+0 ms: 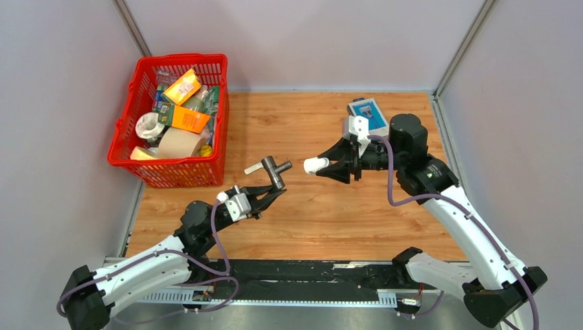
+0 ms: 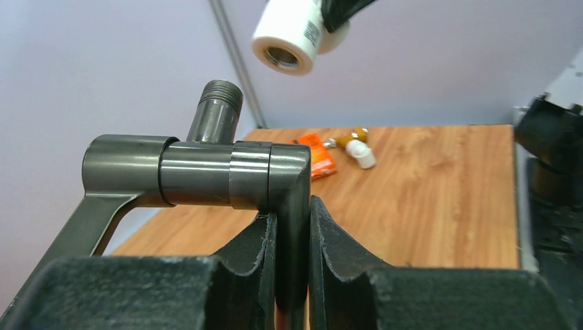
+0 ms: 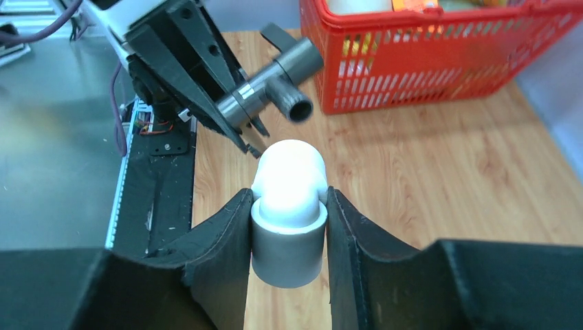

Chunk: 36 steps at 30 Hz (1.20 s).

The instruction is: Install the water faucets

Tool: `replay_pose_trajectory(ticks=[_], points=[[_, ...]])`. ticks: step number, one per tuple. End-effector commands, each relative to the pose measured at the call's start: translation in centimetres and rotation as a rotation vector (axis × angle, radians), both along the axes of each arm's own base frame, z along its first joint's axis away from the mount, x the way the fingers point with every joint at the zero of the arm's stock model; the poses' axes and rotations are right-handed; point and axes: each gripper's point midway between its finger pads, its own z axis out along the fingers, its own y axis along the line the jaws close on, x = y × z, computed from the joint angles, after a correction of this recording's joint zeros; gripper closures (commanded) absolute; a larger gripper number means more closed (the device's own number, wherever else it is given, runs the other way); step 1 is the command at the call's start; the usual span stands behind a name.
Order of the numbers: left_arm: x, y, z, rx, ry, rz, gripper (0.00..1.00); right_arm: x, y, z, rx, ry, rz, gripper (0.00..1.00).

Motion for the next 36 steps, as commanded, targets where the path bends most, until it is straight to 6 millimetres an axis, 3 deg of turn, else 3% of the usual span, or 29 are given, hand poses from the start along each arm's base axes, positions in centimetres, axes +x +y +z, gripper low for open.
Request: replay_pose_trajectory(ticks=[1, 5, 6, 7, 8, 12, 15, 19, 23, 26, 30, 36], points=[[-3.7, -0.9, 3.6, -0.097, -0.011, -0.227, 1.0, -1.3, 0.5, 1.8, 0.057, -0.26, 0.164, 1.0], [-4.5, -1.1, 4.8, -0.139, -0.016, -0.28, 1.0, -0.6, 0.7, 1.4, 0.068, -0.259, 0.154, 1.0], [-3.8, -1.3, 3.9, -0.107, 0.015, -0.255, 1.0, 0.3, 0.7, 1.1, 0.056, -0.242, 0.108, 1.0], [-3.0, -1.4, 4.3, -0.104, 0.03, -0.222, 1.0, 1.4, 0.5, 0.6, 0.037, -0.225, 0.041, 1.0], [-2.2, -1.8, 2.7, -0.037, 0.07, -0.191, 1.0, 2.9, 0.0, 0.0, 0.014, -0.194, -0.061, 1.0], [0.3, -2.3, 0.1, 0.075, 0.187, -0.092, 1.0, 8.1, -3.1, -4.3, -0.068, -0.014, -0.466, 1.0], [1.7, -2.0, -0.8, 0.108, 0.234, -0.017, 1.0, 10.1, -5.4, -9.3, -0.125, 0.15, -0.7, 1.0], [2.1, -1.7, -1.7, 0.146, 0.25, 0.016, 1.0, 10.0, -6.2, -17.2, -0.251, 0.4, -0.816, 1.0], [2.4, -1.5, -1.8, 0.172, 0.257, 0.038, 1.0, 10.9, -7.8, -23.4, -0.382, 0.539, -0.973, 0.98], [2.6, -1.4, -2.1, 0.188, 0.264, 0.049, 1.0, 11.7, -8.9, -26.3, -0.46, 0.573, -1.063, 0.93], [2.5, -1.5, -2.3, 0.2, 0.275, 0.042, 1.0, 11.4, -8.7, -29.8, -0.561, 0.649, -1.057, 0.91], [2.4, -1.5, -2.6, 0.219, 0.274, 0.039, 1.0, 11.0, -9.1, -31.1, -0.619, 0.685, -1.068, 0.74]])
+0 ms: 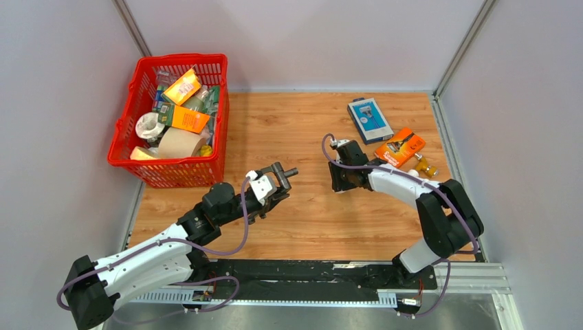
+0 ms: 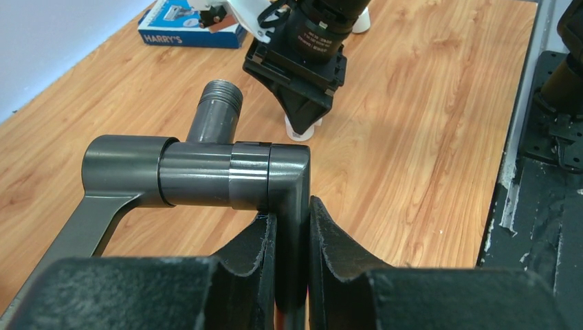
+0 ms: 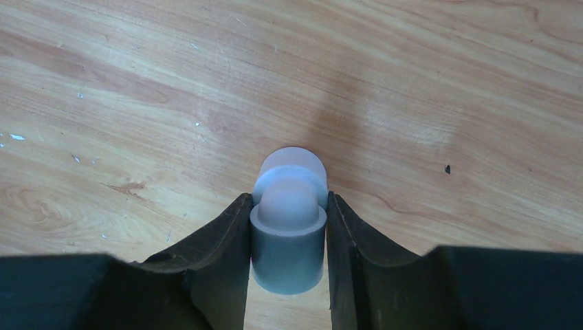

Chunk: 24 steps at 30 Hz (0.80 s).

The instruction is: Install the water faucets

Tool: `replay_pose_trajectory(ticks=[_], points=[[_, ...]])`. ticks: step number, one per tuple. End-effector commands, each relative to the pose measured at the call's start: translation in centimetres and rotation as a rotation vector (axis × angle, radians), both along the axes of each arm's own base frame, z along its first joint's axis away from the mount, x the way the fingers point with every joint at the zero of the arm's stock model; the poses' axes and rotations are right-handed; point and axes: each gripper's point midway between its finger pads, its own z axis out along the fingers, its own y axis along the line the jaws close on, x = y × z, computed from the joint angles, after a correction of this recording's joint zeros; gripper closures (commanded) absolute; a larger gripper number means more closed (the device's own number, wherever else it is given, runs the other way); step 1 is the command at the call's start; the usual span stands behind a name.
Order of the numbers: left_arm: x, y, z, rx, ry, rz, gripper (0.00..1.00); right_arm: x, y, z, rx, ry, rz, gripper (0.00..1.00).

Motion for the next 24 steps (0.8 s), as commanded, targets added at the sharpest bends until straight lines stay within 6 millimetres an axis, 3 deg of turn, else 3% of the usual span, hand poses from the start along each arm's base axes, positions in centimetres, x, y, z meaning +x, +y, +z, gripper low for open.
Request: replay_pose_trajectory(ticks=[1, 3, 5, 8, 12, 17, 21, 24], points=[[0.5, -0.4, 5.1, -0.085, -0.121, -0.004, 1.0, 0.2, -0.5, 0.0, -0.034, 0.022, -0.045, 0.7], [0.5, -0.4, 5.3, -0.087, -0.126, -0.01, 1.0, 0.2, -0.3, 0.3, -0.027, 0.025, -0.025, 0.56], [0.4, -0.5, 5.2, -0.087, -0.124, -0.014, 1.0, 0.2, 0.2, 1.3, -0.002, 0.014, 0.005, 0.5], [0.3, -0.5, 5.5, -0.092, -0.135, -0.022, 1.0, 0.3, 1.8, 4.5, 0.091, -0.034, 0.061, 0.45], [0.0, -0.4, 5.7, -0.103, -0.166, -0.033, 1.0, 0.6, 3.6, 11.9, 0.237, -0.184, 0.144, 0.38], [0.2, -0.5, 7.0, -0.13, -0.24, -0.031, 1.0, -1.2, 6.4, 20.7, 0.495, -0.319, 0.266, 0.29], [0.2, -0.7, 8.1, -0.16, -0.315, -0.043, 1.0, -3.9, 9.0, 25.8, 0.774, -0.372, 0.369, 0.26], [0.1, -1.1, 8.7, -0.17, -0.35, -0.055, 1.0, -5.0, 10.1, 28.5, 0.925, -0.394, 0.418, 0.26]])
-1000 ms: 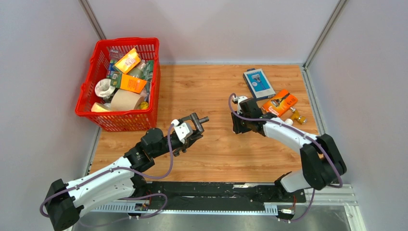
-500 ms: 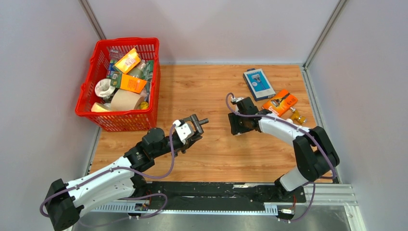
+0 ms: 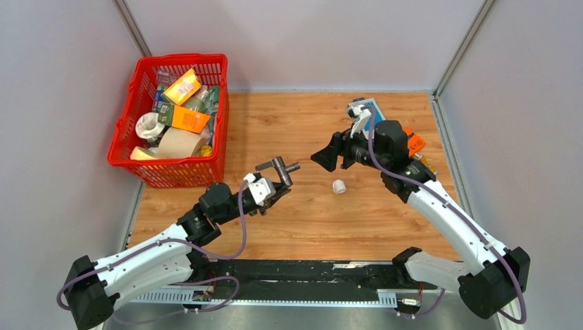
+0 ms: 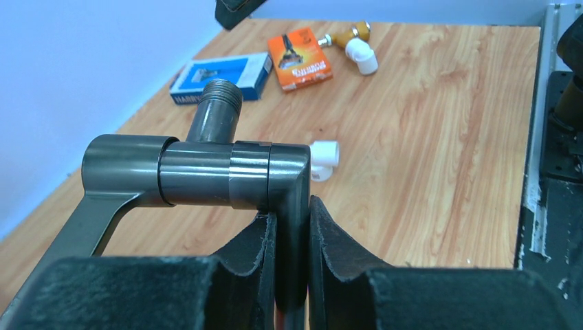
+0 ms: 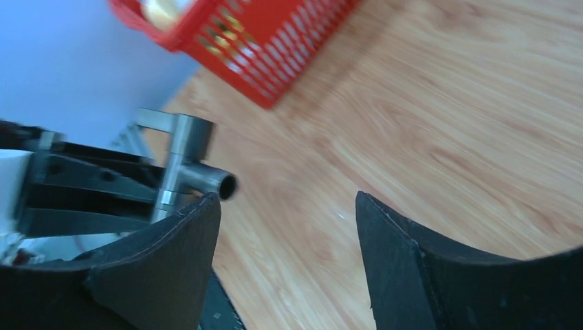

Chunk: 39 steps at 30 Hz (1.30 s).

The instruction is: Install the water faucets

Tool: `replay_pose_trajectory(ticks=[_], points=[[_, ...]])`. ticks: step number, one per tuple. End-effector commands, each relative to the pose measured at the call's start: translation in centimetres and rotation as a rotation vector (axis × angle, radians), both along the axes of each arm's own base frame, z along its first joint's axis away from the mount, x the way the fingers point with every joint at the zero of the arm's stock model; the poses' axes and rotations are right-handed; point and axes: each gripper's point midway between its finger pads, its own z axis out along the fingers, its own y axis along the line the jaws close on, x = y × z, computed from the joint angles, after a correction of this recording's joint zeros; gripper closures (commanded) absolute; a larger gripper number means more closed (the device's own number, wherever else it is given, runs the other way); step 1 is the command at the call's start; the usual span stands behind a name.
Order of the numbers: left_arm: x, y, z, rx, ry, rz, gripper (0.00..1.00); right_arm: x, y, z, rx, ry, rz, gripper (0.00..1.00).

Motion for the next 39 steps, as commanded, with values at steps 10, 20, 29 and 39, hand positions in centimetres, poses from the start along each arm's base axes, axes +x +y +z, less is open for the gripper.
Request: replay_pose_trajectory(ticks=[10, 20, 29, 39], points=[[-0.1, -2.0, 8.0, -0.158, -0.307, -0.052, 1.0, -3.2, 4.0, 5.5, 0.399, 0.058, 0.26, 0.29], [0.8, -2.7, 9.4, -0.211, -0.364, -0.016, 1.0, -3.7, 4.3, 3.9, 0.412, 0.139, 0.276, 0.43], [0.9, -3.1, 9.5, -0.221, -0.369, -0.023, 1.0, -3.8, 4.3, 3.8, 0.411, 0.14, 0.282, 0.63], [2.5, -4.1, 5.4, 0.004, -0.234, 0.025, 1.0, -3.1, 3.5, 3.8, 0.316, 0.024, 0.237, 1.0]])
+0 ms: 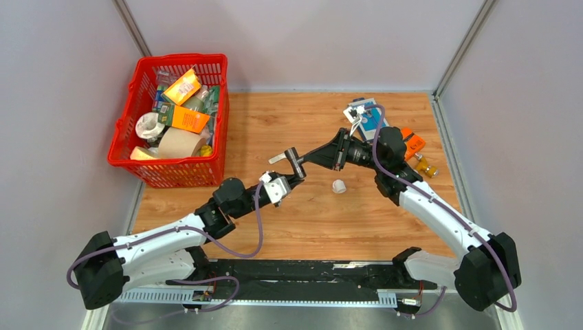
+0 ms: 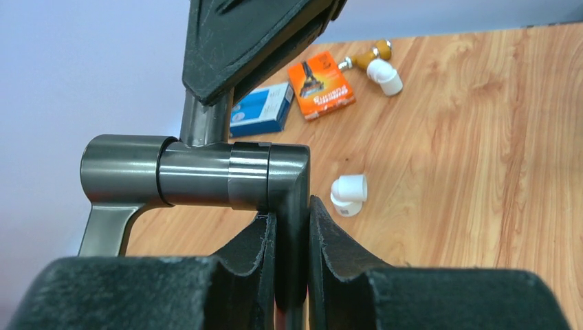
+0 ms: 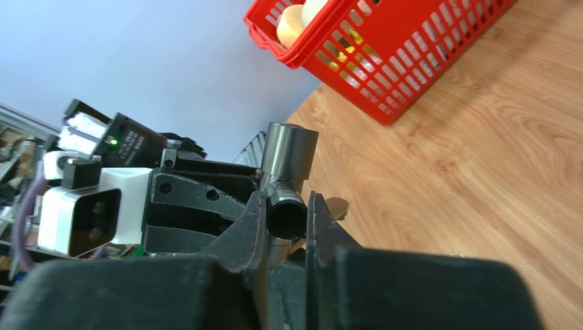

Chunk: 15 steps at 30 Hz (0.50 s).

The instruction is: Install the water faucets

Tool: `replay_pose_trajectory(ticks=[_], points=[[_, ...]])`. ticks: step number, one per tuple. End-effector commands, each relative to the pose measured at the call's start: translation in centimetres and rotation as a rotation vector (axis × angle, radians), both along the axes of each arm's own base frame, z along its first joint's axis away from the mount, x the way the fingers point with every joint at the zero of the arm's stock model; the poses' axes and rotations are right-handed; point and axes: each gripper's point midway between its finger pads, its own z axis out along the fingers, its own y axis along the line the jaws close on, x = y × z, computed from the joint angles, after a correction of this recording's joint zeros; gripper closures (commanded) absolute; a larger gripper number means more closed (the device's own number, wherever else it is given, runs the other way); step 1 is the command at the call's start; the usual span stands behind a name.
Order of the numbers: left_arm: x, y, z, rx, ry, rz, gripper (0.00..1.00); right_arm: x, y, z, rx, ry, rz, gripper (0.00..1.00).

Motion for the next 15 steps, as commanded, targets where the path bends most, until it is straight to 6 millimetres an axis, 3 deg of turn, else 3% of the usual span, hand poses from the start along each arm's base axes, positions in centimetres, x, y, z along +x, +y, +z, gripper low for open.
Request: replay_pose_trajectory(ticks=[1, 4, 9, 11, 12, 15], points=[[1.1, -0.5, 2.8, 0.053, -0.028, 0.052, 1.0, 0.3, -0.6, 1.0, -0.068, -0.132, -0.048, 1.0], [1.9, 0.0, 1.5, 0.15, 0.015, 0.116, 1.0, 1.2, -1.3, 0.5, -0.135, -0.163, -0.103, 1.0], [2.1, 0.7, 2.1, 0.115, 0.045, 0.162, 0.97, 1.5, -1.6, 0.8, -0.156, -0.195, -0.124, 1.0], [2.1, 1.0, 2.3, 0.094, 0.075, 0.179, 0.86, 1.7, -1.8, 1.2, -0.158, -0.217, -0.137, 1.0], [2.1, 1.2, 2.4, 0.087, 0.087, 0.184, 0.75, 1.8, -1.9, 1.4, -0.159, -0.232, -0.141, 1.0], [1.4, 1.8, 2.9, 0.034, 0.13, 0.17, 0.67, 2.3, -2.6, 2.6, -0.156, -0.279, -0.155, 1.0]])
